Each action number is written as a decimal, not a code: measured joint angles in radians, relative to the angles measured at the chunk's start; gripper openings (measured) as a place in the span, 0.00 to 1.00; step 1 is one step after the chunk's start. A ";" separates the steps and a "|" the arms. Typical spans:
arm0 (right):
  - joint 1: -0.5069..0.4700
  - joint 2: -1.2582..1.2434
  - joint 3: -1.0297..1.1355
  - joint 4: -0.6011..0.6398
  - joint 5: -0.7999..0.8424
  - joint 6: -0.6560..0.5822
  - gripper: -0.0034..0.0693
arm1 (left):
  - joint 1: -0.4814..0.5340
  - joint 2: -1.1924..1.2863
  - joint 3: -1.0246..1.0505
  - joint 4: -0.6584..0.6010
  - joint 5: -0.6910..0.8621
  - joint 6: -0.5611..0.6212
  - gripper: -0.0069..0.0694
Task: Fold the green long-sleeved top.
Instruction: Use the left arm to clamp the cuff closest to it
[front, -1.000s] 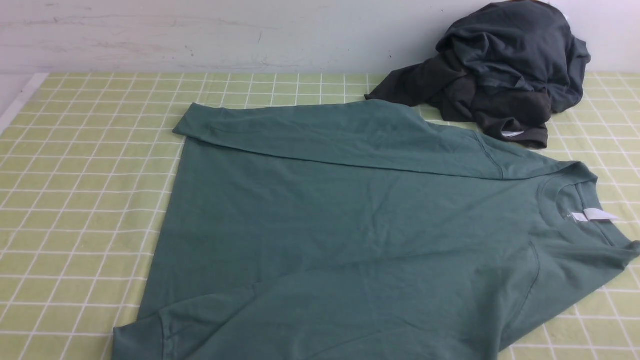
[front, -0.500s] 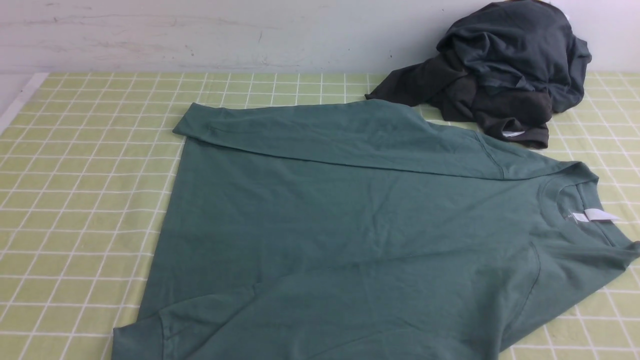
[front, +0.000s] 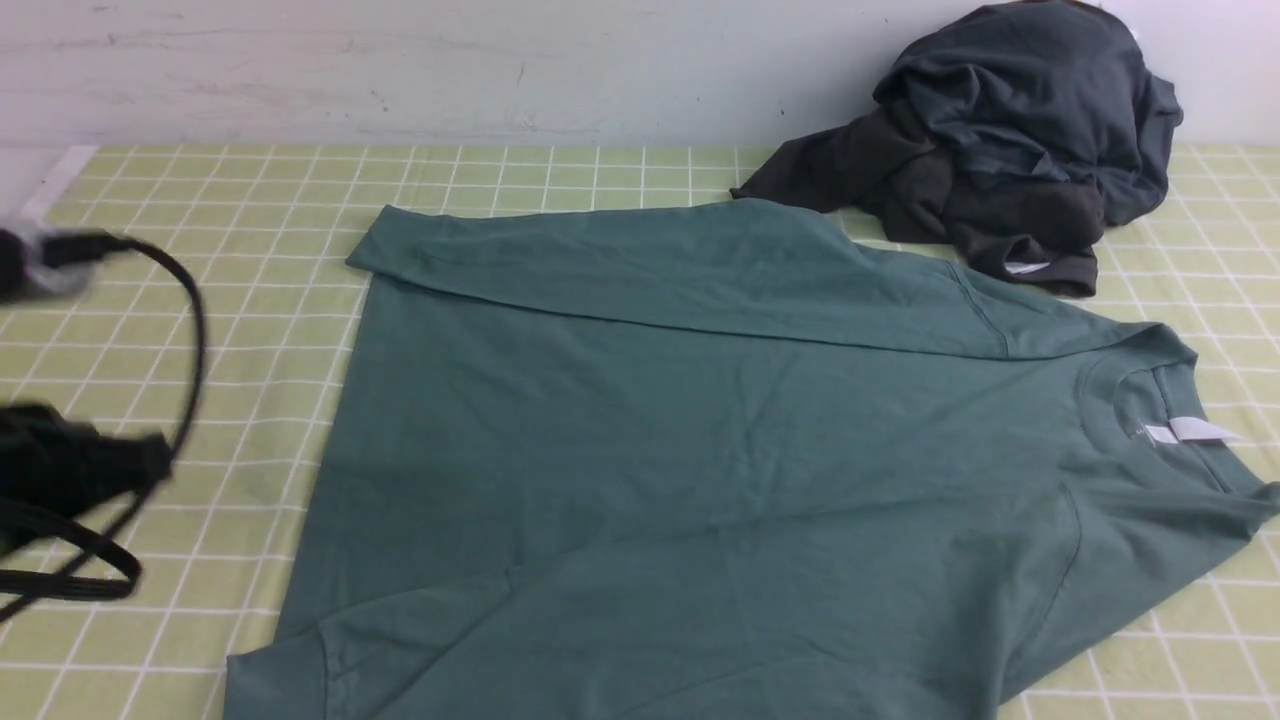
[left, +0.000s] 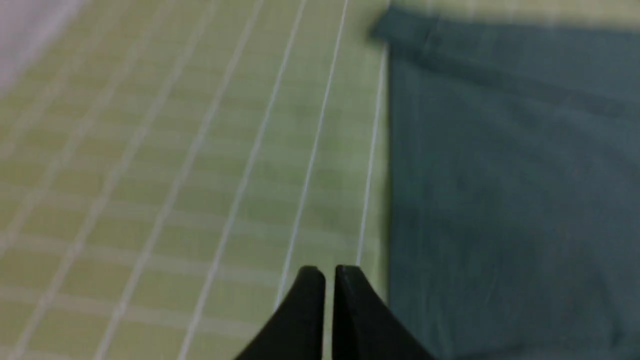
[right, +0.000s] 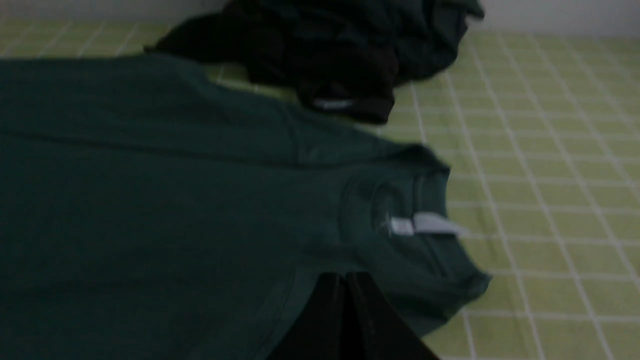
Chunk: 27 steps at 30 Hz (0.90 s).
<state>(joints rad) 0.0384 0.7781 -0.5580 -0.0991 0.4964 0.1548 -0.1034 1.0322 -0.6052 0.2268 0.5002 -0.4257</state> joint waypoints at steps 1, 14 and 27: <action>0.025 0.047 -0.002 0.029 0.060 -0.015 0.03 | -0.017 0.061 0.000 -0.027 0.050 0.023 0.11; 0.253 0.361 -0.029 0.342 0.106 -0.312 0.03 | -0.068 0.359 -0.004 -0.189 0.130 0.147 0.35; 0.259 0.362 -0.030 0.537 0.112 -0.487 0.03 | -0.068 0.471 -0.043 -0.205 0.063 0.147 0.17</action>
<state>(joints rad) 0.2978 1.1404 -0.5884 0.4378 0.6085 -0.3320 -0.1712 1.5037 -0.6487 0.0220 0.5628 -0.2782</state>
